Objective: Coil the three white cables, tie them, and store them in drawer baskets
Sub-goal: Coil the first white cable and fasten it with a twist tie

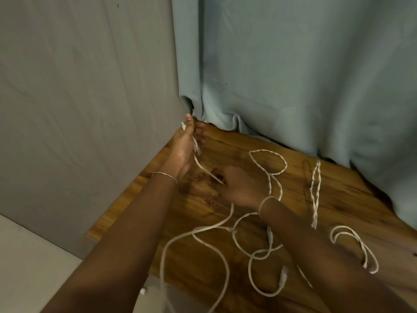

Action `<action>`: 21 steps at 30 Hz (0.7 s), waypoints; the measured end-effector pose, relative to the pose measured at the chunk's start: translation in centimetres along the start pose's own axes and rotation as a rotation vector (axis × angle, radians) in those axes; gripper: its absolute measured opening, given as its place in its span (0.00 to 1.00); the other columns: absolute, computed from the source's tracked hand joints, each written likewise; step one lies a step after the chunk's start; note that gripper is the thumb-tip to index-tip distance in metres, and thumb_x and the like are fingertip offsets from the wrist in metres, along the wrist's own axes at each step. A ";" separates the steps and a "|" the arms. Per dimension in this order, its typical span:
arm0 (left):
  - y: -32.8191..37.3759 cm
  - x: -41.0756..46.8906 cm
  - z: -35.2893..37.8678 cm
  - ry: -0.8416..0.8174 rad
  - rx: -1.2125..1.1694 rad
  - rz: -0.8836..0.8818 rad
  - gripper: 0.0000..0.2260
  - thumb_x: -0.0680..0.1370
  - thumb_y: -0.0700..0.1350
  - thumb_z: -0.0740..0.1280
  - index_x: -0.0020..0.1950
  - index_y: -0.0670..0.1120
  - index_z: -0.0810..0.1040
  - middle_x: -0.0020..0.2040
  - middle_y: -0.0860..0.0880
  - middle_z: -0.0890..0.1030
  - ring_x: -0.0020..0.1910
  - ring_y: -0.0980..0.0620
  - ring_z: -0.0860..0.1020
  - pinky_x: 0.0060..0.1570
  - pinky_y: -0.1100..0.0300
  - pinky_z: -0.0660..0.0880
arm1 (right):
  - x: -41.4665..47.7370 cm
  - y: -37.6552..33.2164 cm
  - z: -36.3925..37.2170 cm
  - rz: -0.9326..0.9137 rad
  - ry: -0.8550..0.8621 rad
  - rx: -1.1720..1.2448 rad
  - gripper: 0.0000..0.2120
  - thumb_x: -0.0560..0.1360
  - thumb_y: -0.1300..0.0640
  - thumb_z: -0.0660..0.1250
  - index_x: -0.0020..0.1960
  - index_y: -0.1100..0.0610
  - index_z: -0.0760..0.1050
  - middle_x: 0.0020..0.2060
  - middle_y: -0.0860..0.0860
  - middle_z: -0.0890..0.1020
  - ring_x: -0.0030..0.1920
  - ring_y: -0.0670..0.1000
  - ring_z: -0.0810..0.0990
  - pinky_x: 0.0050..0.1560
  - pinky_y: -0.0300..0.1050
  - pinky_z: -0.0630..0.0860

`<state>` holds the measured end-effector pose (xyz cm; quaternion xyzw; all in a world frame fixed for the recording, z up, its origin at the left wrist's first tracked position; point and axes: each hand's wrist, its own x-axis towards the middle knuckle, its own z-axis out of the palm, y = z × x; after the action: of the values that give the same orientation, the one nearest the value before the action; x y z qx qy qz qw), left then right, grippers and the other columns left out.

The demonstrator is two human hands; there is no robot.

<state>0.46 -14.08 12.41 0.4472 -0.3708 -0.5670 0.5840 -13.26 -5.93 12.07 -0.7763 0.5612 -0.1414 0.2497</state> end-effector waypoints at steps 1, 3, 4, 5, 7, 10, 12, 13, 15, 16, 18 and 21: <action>-0.1 0.1 -0.3 -0.001 0.089 0.026 0.20 0.81 0.56 0.56 0.41 0.45 0.77 0.30 0.50 0.79 0.27 0.55 0.75 0.31 0.62 0.72 | -0.1 -0.3 -0.6 0.022 0.024 0.129 0.07 0.78 0.55 0.64 0.43 0.55 0.79 0.33 0.47 0.80 0.34 0.44 0.79 0.37 0.40 0.73; -0.7 0.0 -0.7 -0.019 0.225 0.055 0.20 0.80 0.57 0.58 0.41 0.44 0.78 0.35 0.44 0.81 0.33 0.48 0.78 0.39 0.54 0.75 | -0.3 -1.1 -2.0 0.029 0.056 0.329 0.10 0.79 0.57 0.64 0.44 0.60 0.80 0.27 0.44 0.77 0.25 0.39 0.75 0.32 0.35 0.70; -0.9 -0.2 -0.7 -0.045 0.281 0.054 0.20 0.80 0.58 0.59 0.43 0.43 0.79 0.38 0.41 0.82 0.36 0.45 0.79 0.42 0.50 0.76 | -0.4 -1.6 -2.8 0.017 0.051 0.396 0.12 0.80 0.56 0.62 0.45 0.62 0.80 0.25 0.43 0.76 0.24 0.38 0.73 0.31 0.34 0.69; -1.1 -0.5 -0.7 -0.077 0.319 0.048 0.20 0.80 0.58 0.59 0.43 0.44 0.79 0.40 0.39 0.82 0.38 0.43 0.80 0.43 0.48 0.77 | -0.4 -2.1 -3.3 -0.002 0.035 0.446 0.12 0.80 0.55 0.61 0.47 0.61 0.80 0.24 0.43 0.75 0.23 0.37 0.73 0.31 0.33 0.68; -1.0 -1.2 -0.1 -0.123 0.342 0.053 0.18 0.80 0.56 0.60 0.36 0.47 0.77 0.30 0.47 0.81 0.30 0.47 0.78 0.35 0.53 0.75 | -0.3 -3.0 -4.0 -0.039 -0.011 0.505 0.10 0.81 0.55 0.59 0.50 0.57 0.77 0.24 0.43 0.74 0.23 0.38 0.71 0.28 0.30 0.67; -0.7 -1.5 0.7 -0.172 0.365 0.039 0.19 0.81 0.51 0.61 0.30 0.51 0.72 0.21 0.54 0.73 0.23 0.54 0.70 0.29 0.58 0.66 | 0.4 -3.2 -4.5 -0.046 -0.068 0.503 0.14 0.81 0.52 0.60 0.46 0.59 0.79 0.23 0.42 0.74 0.23 0.39 0.70 0.28 0.29 0.65; -0.7 -1.0 0.4 -0.161 0.370 0.030 0.17 0.81 0.48 0.62 0.31 0.49 0.71 0.22 0.56 0.74 0.25 0.57 0.73 0.32 0.59 0.69 | 1.1 -3.0 -5.1 -0.040 -0.063 0.516 0.14 0.80 0.51 0.59 0.41 0.53 0.79 0.23 0.42 0.73 0.25 0.39 0.70 0.30 0.32 0.66; -0.8 -0.9 0.1 -0.155 0.358 0.018 0.16 0.80 0.48 0.63 0.32 0.49 0.73 0.25 0.56 0.76 0.28 0.57 0.75 0.37 0.58 0.72 | 1.6 -2.8 -5.4 -0.034 -0.033 0.544 0.15 0.80 0.50 0.60 0.40 0.53 0.79 0.24 0.43 0.73 0.26 0.39 0.70 0.32 0.33 0.67; -1.2 -0.5 -0.5 -0.153 0.382 -0.015 0.14 0.78 0.53 0.65 0.34 0.49 0.79 0.33 0.49 0.80 0.36 0.48 0.78 0.45 0.52 0.75 | 2.8 -2.7 -6.4 -0.002 0.067 0.671 0.16 0.80 0.50 0.60 0.39 0.56 0.78 0.27 0.47 0.76 0.29 0.42 0.74 0.35 0.35 0.72; -1.1 -0.7 -0.6 -0.169 0.409 -0.036 0.16 0.78 0.55 0.64 0.35 0.48 0.79 0.33 0.48 0.81 0.35 0.47 0.78 0.42 0.54 0.75 | 3.4 -2.7 -7.0 0.015 0.129 0.711 0.16 0.80 0.49 0.61 0.38 0.56 0.78 0.28 0.48 0.77 0.29 0.43 0.74 0.35 0.35 0.73; -0.8 -1.1 -0.4 -0.240 0.421 -0.097 0.21 0.82 0.53 0.57 0.36 0.45 0.79 0.30 0.49 0.81 0.28 0.52 0.77 0.31 0.62 0.74 | 4.6 -2.6 -8.2 0.018 0.210 0.651 0.17 0.80 0.49 0.60 0.36 0.55 0.76 0.27 0.47 0.74 0.26 0.41 0.70 0.30 0.34 0.69; -0.2 -1.7 0.3 -0.310 0.281 -0.159 0.24 0.83 0.54 0.54 0.36 0.44 0.80 0.33 0.45 0.80 0.27 0.52 0.74 0.29 0.60 0.67 | 6.3 -2.5 -9.5 -0.021 0.207 0.570 0.18 0.81 0.49 0.58 0.36 0.56 0.74 0.28 0.48 0.68 0.26 0.44 0.66 0.29 0.35 0.66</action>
<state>-0.03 -12.40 12.40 0.4593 -0.4951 -0.6160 0.4056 -13.86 -13.44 20.98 -0.6624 0.5132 -0.3741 0.3973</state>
